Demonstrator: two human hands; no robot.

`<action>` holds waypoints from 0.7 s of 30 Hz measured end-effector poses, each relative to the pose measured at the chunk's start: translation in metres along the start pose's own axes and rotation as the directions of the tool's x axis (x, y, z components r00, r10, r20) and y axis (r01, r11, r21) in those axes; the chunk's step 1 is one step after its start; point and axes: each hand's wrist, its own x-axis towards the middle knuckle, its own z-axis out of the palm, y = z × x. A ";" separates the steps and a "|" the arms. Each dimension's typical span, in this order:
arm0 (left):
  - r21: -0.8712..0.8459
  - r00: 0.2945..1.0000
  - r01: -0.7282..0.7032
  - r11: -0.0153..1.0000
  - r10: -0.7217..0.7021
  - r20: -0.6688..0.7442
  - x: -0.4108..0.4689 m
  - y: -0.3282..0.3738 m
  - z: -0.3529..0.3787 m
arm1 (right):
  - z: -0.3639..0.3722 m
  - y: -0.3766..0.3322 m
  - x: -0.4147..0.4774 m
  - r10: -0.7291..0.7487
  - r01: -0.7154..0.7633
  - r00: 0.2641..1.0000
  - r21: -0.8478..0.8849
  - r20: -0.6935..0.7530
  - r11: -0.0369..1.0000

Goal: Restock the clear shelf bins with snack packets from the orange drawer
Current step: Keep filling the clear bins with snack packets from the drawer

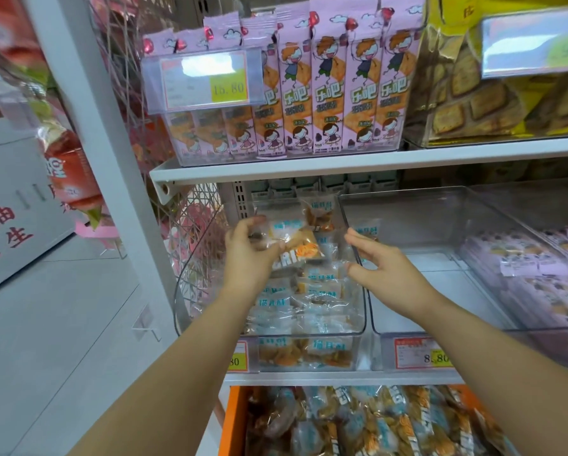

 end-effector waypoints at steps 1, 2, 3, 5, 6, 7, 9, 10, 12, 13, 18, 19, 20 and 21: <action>-0.058 0.999 0.032 0.998 -0.031 0.023 -0.001 0.001 0.005 | 0.000 0.000 0.000 -0.001 0.001 1.000 0.000 0.001 1.000; -0.117 0.997 0.074 0.990 -0.070 0.042 -0.001 0.002 0.010 | 0.000 0.000 0.001 0.000 0.000 1.000 -0.001 0.002 1.000; -0.171 0.993 0.112 0.979 -0.104 0.055 0.000 0.004 0.015 | 0.000 0.000 0.000 0.000 0.000 1.000 -0.001 0.004 1.000; -0.239 0.989 0.149 0.959 -0.140 0.056 0.007 0.008 0.027 | 0.000 0.000 0.000 -0.003 0.003 1.000 0.003 0.010 1.000; -0.256 0.990 0.143 0.956 -0.136 0.047 0.013 0.009 0.032 | 0.000 0.001 0.000 -0.005 0.005 1.000 0.007 0.010 1.000; -0.266 0.992 0.124 0.956 -0.118 0.039 0.019 0.010 0.037 | 0.000 0.002 0.000 -0.010 0.010 1.000 0.012 0.009 1.000; -0.254 0.995 0.099 0.962 -0.094 0.029 0.033 0.012 0.050 | 0.000 0.004 0.001 -0.016 0.016 1.000 0.025 0.001 1.000; -0.230 0.996 0.094 0.969 -0.091 0.025 0.039 0.012 0.057 | 0.000 0.005 0.002 -0.016 0.016 1.000 0.034 -0.002 0.999; -0.170 0.995 0.095 0.981 -0.092 0.022 0.048 0.008 0.071 | 0.000 0.008 0.003 -0.012 0.012 1.000 0.062 -0.003 0.998; -0.134 0.995 0.095 0.986 -0.093 0.021 0.052 0.006 0.077 | 0.000 0.009 0.003 -0.012 0.012 1.000 0.077 -0.001 0.997; 0.232 1.000 -0.006 0.973 0.002 0.014 0.071 -0.013 0.083 | 0.001 0.010 0.005 -0.014 0.014 1.000 0.116 0.002 0.993; 0.305 0.998 -0.067 0.950 0.069 0.005 0.071 -0.015 0.081 | 0.002 0.010 0.005 -0.016 0.015 1.000 0.119 0.004 0.993; 0.381 0.989 -0.141 0.914 0.147 0.012 0.072 -0.018 0.080 | 0.002 0.010 0.005 -0.016 0.015 1.000 0.121 0.006 0.993; 0.457 0.972 -0.225 0.861 0.228 0.049 0.071 -0.021 0.079 | 0.002 0.011 0.005 -0.016 0.015 1.000 0.122 0.010 0.992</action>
